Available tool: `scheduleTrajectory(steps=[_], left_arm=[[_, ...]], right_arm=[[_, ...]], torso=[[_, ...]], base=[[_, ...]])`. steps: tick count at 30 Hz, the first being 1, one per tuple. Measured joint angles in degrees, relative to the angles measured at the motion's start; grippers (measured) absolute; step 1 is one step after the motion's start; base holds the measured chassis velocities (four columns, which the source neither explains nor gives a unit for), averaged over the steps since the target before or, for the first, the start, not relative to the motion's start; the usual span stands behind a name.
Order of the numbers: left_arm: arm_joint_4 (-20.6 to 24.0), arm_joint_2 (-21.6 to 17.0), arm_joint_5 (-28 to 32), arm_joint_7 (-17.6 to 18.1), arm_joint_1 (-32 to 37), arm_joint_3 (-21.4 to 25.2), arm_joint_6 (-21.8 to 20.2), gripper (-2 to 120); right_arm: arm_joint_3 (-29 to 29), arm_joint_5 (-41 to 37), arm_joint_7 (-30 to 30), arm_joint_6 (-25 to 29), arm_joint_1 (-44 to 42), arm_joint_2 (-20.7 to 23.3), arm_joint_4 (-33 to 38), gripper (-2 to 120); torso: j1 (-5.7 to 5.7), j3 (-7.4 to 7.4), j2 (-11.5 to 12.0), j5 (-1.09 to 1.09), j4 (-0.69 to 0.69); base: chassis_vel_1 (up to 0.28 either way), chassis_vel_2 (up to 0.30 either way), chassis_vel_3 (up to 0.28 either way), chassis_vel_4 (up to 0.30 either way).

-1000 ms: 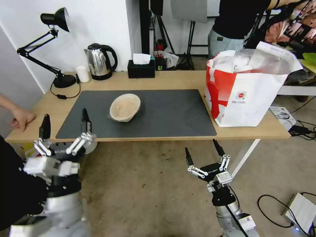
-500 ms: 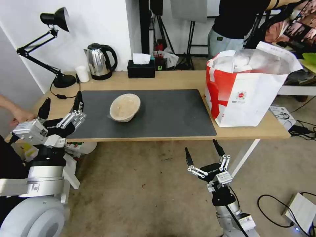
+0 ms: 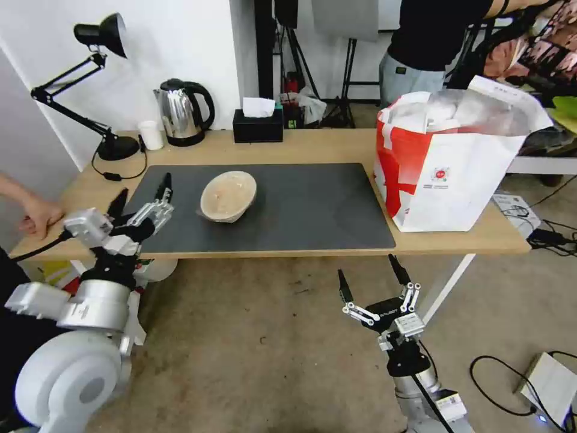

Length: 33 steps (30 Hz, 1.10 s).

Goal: Pick up the trash from the table and place it into the takeout bag.

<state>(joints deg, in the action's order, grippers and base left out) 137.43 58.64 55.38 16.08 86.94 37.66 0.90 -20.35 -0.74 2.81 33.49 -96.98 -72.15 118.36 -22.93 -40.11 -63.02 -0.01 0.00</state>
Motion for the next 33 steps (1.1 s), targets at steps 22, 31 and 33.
scheduleTrajectory(steps=[22, 31, 33], left_arm=[[-4.9, -4.0, 20.9, 3.0, -6.4, -1.1, -7.4, 100], [-7.4, -5.1, 32.2, 4.5, -9.3, -1.7, -11.2, 100], [-7.4, -5.1, 32.4, 4.5, -9.3, -1.7, -11.3, 100]], right_arm=[[0.0, 0.0, 0.0, 0.0, 0.0, 0.0, 0.0, 100], [0.0, 0.0, 0.0, 0.0, 0.0, 0.0, 0.0, 100], [0.0, 0.0, 0.0, 0.0, 0.0, 0.0, 0.0, 100]], torso=[[0.01, 0.0, 0.0, 0.0, 0.0], [0.01, 0.0, 0.0, 0.0, 0.0], [0.01, 0.0, 0.0, 0.01, 0.0]], base=[[0.0, 0.0, 0.0, 0.0], [0.0, 0.0, 0.0, 0.0], [0.0, 0.0, 0.0, 0.0]])
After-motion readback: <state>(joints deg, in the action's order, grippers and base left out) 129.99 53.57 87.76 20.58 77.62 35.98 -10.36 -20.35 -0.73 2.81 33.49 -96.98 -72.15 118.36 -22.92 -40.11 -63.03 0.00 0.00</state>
